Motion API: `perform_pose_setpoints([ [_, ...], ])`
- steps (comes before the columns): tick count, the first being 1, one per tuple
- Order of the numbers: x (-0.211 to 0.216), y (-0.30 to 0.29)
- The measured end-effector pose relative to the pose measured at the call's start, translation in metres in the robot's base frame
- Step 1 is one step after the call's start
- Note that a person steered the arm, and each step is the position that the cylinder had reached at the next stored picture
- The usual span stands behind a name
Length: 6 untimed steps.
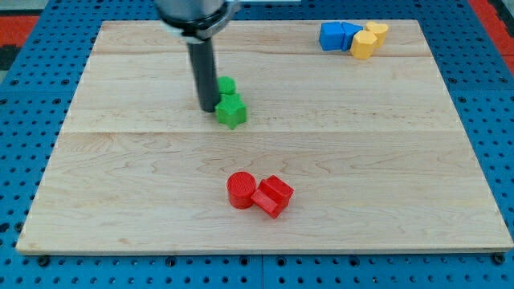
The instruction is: Separate the green circle from the green star
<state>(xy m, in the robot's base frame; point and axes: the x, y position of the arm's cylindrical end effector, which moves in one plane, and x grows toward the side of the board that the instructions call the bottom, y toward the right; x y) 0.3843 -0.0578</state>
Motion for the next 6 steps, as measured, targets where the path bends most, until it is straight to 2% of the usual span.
perform_pose_setpoints([
  [1,-0.033,0.039],
  [2,-0.043,0.081],
  [4,-0.044,-0.012],
  [5,-0.064,-0.015],
  [6,-0.070,0.040],
])
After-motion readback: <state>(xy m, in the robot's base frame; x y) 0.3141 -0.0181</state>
